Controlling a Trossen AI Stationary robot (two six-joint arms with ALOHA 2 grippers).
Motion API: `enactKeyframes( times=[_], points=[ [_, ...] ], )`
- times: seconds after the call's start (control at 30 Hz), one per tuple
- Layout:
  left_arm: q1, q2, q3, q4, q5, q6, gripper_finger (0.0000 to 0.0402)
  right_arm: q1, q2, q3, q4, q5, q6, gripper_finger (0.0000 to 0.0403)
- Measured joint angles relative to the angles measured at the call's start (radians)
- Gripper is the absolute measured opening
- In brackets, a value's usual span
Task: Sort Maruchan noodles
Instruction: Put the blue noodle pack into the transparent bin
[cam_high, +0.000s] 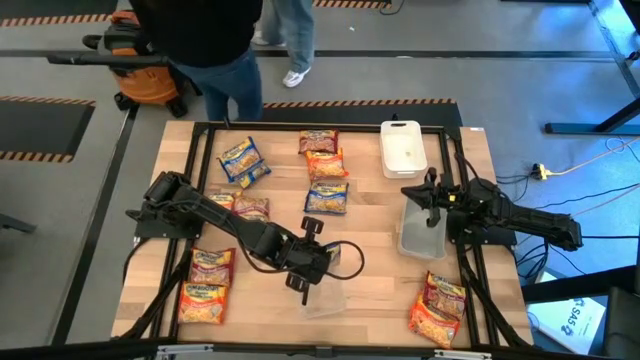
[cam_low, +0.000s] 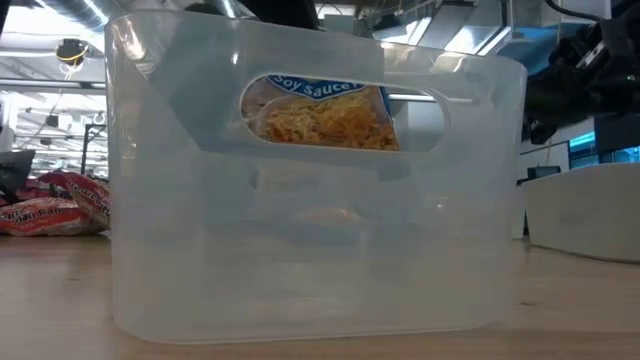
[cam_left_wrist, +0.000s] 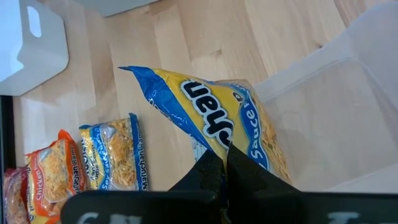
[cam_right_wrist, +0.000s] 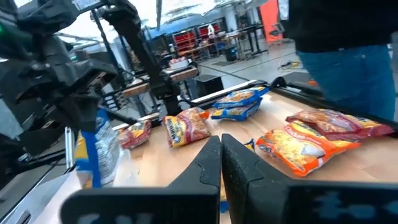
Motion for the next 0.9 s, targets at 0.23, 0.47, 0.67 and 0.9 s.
enactKeyframes(
  times=[0.23,0.47,0.67,0.9],
  points=[
    [0.000,0.000,0.000,0.000,-0.015,-0.025,0.0000,0.001,0.020,0.000,0.135,-0.112,0.102,0.0001],
    [-0.001,0.000,0.000,0.000,-0.037,-0.028,0.0000,0.001,0.169,0.000,0.282,-0.124,0.131,0.0001],
    [-0.003,0.000,0.000,-0.004,-0.036,-0.035,0.0000,0.003,0.371,0.049,0.365,-0.153,0.109,0.0001],
    [-0.005,0.000,0.000,-0.016,-0.036,-0.059,0.0000,0.150,0.616,0.139,0.440,-0.080,0.001,0.0001]
  ],
)
